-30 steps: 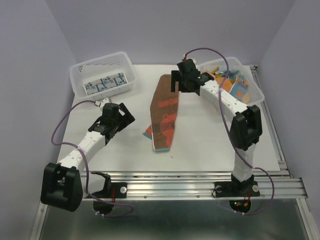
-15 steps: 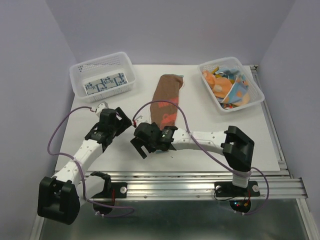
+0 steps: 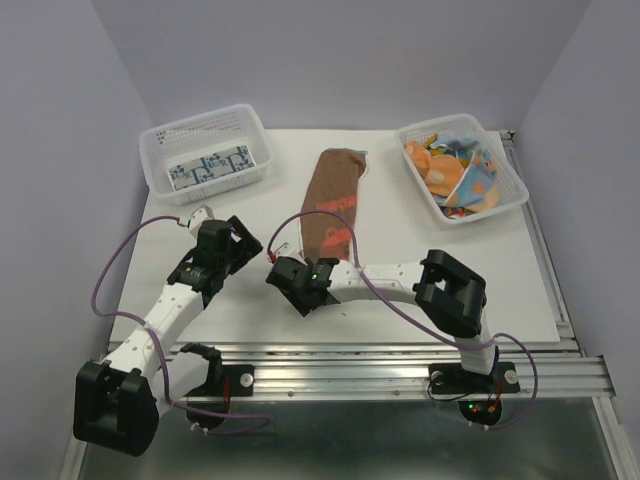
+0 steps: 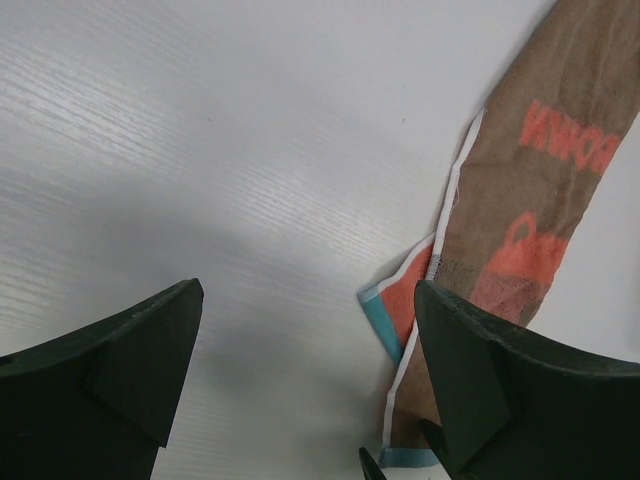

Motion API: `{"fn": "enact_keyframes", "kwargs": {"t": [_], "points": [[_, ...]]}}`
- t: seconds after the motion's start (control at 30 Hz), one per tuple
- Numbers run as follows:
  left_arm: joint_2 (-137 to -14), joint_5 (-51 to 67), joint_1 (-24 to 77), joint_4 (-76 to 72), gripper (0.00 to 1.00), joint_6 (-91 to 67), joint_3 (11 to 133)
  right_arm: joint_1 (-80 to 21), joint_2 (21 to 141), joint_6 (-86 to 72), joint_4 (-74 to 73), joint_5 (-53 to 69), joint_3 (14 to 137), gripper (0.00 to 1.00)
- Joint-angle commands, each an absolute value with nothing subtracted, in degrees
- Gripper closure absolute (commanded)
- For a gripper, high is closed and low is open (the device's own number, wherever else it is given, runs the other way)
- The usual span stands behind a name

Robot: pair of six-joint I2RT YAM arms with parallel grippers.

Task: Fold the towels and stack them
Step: Flatten out the crumpled towel

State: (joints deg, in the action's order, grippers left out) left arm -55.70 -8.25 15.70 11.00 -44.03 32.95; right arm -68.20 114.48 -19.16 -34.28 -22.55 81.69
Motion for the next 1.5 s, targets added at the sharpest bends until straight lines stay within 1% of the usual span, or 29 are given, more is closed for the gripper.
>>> {"fn": "enact_keyframes", "kwargs": {"t": [0.0, 0.03, 0.07, 0.13, 0.17, 0.23, 0.27, 0.37, 0.43, 0.47, 0.63, 0.67, 0.77, 0.87, 0.97, 1.03, 1.1, 1.27, 1.33, 1.47], "points": [[-55.28, -9.76, 15.91, 10.99, 0.01, -44.21, 32.34, -68.20, 113.64, -19.95, -34.98, -26.37, 83.59, 0.44], [-55.37, -9.84, 15.91, 11.07, 0.01, -44.21, 32.34, -68.20, 113.73, -20.04, -35.15, -27.24, 83.41, 0.45], [-55.46, -9.84, 15.91, 10.99, 0.01, -44.12, 32.26, -68.20, 113.73, -20.65, -35.07, -27.68, 83.32, 0.56], [-55.55, -9.84, 15.91, 10.99, 0.01, -44.21, 32.43, -68.20, 113.91, -21.18, -35.33, -28.39, 83.32, 0.66], [-55.63, -9.84, 15.91, 10.99, 0.01, -44.21, 32.43, -68.20, 113.91, -21.70, -35.42, -29.26, 83.32, 0.74], [-55.63, -9.76, 15.91, 10.90, 0.01, -44.12, 32.34, -68.20, 113.82, -22.32, -35.51, -30.14, 83.50, 0.78], [-55.63, -9.67, 16.00, 10.99, 0.01, -44.12, 32.34, -68.20, 113.64, -22.85, -35.51, -30.49, 83.50, 0.83], [-55.63, -9.32, 15.91, 10.90, 0.01, -44.03, 32.34, -68.20, 111.98, -23.90, -34.81, -30.68, 83.15, 0.90], [-55.72, -8.53, 15.91, 10.20, 0.01, -43.60, 32.17, -68.12, 109.61, -24.60, -33.93, -30.41, 82.53, 0.97], [-55.98, -6.96, 16.00, 9.67, 0.01, -43.33, 31.99, -68.20, 108.64, -25.74, -32.97, -30.50, 81.75, 0.99], [-57.39, -1.59, 17.31, 5.63, 0.01, -41.75, 31.20, -67.59, 99.51, -30.75, -30.33, -32.96, 77.62, 0.99], [-58.26, -0.97, 18.53, 4.84, 0.01, -41.57, 31.29, -66.63, 97.67, -32.59, -28.76, -33.05, 75.00, 0.99], [-60.63, -1.67, 20.82, 4.13, 0.01, -42.27, 31.64, -63.91, 91.18, -36.20, -25.76, -31.04, 69.81, 0.99], [-63.36, -2.28, 24.51, 3.34, 0.01, -42.54, 32.95, -56.72, 85.72, -42.86, -22.25, -26.83, 62.07, 0.99], [-66.26, -3.95, 27.85, 3.34, 0.01, -42.80, 34.01, -52.66, 80.62, -47.35, -19.52, -24.35, 54.25, 0.99], [-67.76, -4.48, 29.69, 3.34, 0.01, -42.80, 34.63, -51.60, 78.41, -49.21, -18.38, -24.00, 49.16, 0.99], [-69.78, -4.48, 31.28, 3.25, 0.01, -42.71, 35.33, -51.06, 75.86, -51.32, -17.14, -23.56, 46.68, 0.99], [-74.78, -6.24, 34.36, 3.25, 0.02, -43.33, 36.38, -50.80, 74.44, -52.82, -14.86, -21.98, 42.63, 0.99], [-76.11, -6.86, 34.45, 3.52, 0.03, -43.59, 37.35, -50.71, 75.14, -52.65, -14.41, -21.53, 42.36, 0.99], [-79.53, -7.82, 35.68, 3.78, 0.11, -43.68, 39.19, -50.80, 76.02, -52.38, -13.45, -20.74, 42.45, 0.99]]}}
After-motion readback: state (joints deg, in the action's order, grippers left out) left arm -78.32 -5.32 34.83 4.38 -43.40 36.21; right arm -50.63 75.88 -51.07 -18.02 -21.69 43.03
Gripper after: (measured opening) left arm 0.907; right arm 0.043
